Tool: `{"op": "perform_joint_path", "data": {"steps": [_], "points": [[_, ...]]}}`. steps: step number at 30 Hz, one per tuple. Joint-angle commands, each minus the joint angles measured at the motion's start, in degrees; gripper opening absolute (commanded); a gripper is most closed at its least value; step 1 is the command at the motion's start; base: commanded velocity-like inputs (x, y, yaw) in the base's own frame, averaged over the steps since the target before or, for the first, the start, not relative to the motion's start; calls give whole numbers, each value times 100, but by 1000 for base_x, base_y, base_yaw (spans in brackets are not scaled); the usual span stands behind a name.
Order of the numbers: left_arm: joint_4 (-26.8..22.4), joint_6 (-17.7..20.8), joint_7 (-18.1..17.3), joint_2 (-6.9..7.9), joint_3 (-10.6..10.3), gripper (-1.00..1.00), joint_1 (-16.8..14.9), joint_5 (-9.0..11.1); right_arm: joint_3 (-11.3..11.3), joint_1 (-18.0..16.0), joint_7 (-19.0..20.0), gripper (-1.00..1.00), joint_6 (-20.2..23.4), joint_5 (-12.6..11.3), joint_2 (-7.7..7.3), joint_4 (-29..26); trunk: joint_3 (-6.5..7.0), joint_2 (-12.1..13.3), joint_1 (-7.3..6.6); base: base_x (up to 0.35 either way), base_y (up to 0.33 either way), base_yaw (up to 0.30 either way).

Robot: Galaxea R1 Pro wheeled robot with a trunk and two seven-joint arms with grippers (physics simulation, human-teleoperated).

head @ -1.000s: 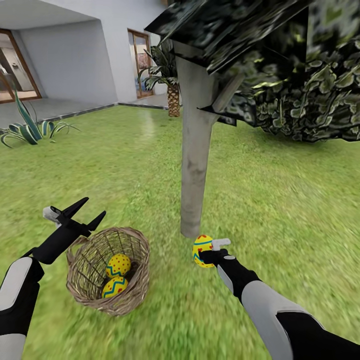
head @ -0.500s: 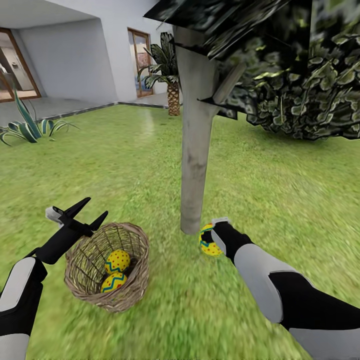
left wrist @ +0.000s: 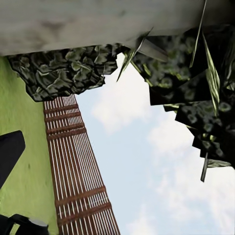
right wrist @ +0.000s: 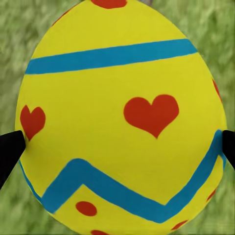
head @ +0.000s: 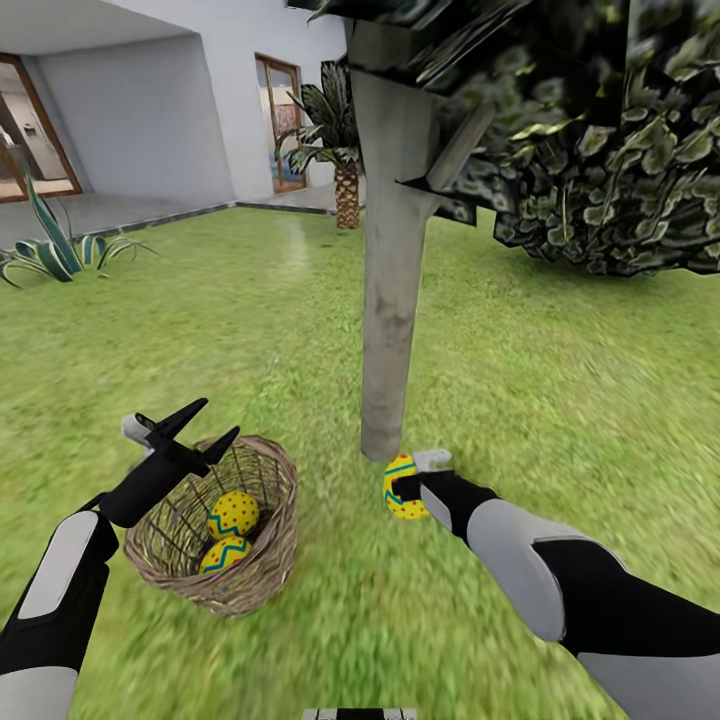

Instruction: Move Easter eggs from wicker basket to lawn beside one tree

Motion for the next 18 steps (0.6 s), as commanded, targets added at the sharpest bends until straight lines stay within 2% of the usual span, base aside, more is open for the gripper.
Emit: {"op": "perform_joint_path", "data": {"steps": [1, 18], "points": [[3, 29, -25, 0, 6, 100, -4, -13, -16, -1, -15, -100, -26, 58, 2, 28, -23, -43, 21, 0, 0, 0], [1, 47, -32, 24, 6, 100, -5, -5, -2, 25, -13, -100, -129, 70, 2, 49, -395, -103, 83, 0, 0, 0]]}}
